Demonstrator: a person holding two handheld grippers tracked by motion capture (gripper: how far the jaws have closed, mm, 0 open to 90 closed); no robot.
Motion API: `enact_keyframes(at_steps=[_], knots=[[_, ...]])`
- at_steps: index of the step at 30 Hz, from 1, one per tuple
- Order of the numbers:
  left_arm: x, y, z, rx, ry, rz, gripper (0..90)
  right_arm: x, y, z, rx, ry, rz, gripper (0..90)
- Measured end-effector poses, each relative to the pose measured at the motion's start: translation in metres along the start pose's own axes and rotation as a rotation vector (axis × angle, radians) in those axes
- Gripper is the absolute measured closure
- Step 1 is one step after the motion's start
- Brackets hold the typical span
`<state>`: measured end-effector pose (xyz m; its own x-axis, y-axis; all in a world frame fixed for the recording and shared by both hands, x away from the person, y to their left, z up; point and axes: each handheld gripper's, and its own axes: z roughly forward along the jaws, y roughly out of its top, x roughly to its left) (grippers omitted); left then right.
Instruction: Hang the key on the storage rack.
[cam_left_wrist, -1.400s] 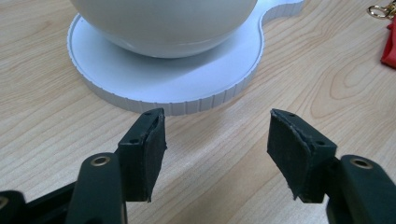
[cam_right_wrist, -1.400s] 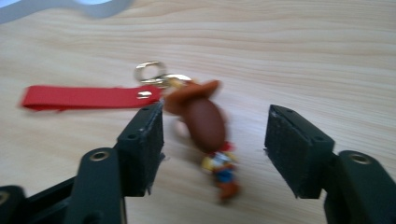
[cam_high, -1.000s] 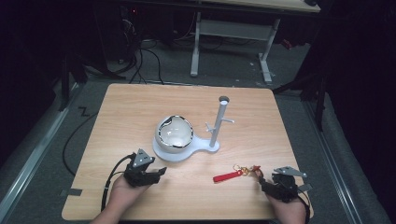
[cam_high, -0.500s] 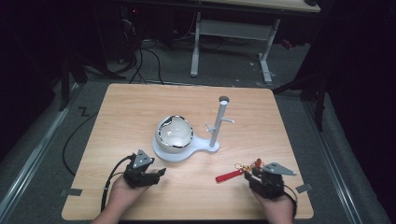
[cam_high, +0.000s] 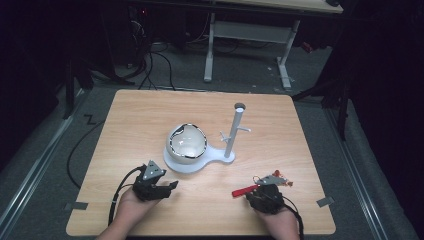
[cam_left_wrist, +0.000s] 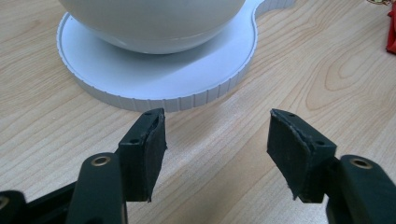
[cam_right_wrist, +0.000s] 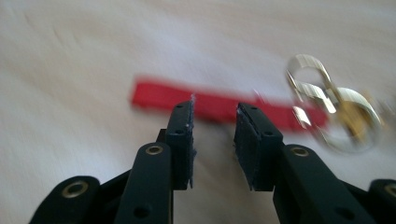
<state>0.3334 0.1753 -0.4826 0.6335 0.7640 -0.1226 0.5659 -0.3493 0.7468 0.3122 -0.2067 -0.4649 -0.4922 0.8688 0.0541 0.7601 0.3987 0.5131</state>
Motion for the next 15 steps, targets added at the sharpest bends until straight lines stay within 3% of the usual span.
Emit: enact_keyframes(at_steps=[3, 6, 9, 15], knots=[[-0.003, 0.001, 0.000, -0.001, -0.004, 0.014, 37.7, -0.018, -0.019, -0.017, 0.039, -0.033, 0.010, 66.0], [-0.004, 0.002, 0.001, 0.004, -0.002, 0.024, 37.7, -0.023, -0.023, -0.025, 0.046, -0.062, -0.006, 66.0], [-0.006, 0.002, 0.003, 0.014, -0.005, 0.023, 37.7, -0.013, -0.002, -0.019, -0.024, -0.032, -0.001, 66.1], [-0.006, 0.002, 0.002, 0.014, -0.009, 0.031, 37.6, 0.016, 0.038, 0.021, -0.044, 0.019, -0.012, 66.6]])
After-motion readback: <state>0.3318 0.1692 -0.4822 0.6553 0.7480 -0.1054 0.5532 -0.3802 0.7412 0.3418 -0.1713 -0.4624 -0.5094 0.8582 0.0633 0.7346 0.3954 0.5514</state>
